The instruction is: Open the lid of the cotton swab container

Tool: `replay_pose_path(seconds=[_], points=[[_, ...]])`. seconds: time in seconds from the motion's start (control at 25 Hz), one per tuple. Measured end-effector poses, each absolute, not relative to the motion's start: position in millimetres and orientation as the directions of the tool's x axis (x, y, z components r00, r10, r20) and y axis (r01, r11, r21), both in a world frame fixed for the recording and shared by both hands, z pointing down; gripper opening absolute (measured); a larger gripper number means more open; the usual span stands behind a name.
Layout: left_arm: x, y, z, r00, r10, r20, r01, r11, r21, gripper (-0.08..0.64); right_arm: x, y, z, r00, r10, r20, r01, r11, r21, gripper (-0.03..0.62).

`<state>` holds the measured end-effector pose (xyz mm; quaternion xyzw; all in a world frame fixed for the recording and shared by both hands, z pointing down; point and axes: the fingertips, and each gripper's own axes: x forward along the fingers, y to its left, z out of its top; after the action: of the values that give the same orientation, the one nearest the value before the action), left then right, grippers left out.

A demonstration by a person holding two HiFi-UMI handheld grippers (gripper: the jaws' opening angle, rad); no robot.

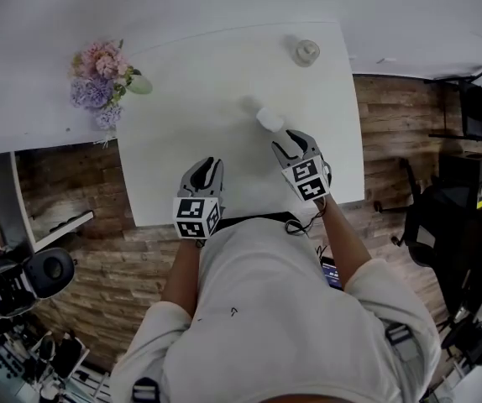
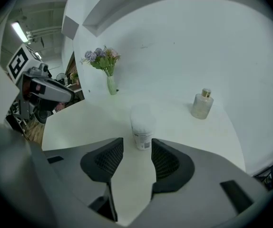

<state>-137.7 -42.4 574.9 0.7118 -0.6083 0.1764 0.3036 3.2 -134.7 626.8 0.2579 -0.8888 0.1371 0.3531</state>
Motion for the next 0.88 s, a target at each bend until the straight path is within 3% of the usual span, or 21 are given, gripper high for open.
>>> replay_pose_path(seconds=[0.88], points=[[-161.6,-48.1,574.3,0.199,-0.741,0.642,-0.975,-0.088,0.202,0.086,-28.9,-171.2,662.8,-0.617,-0.346,0.707,-0.491,0.871,-0.001,0.23]])
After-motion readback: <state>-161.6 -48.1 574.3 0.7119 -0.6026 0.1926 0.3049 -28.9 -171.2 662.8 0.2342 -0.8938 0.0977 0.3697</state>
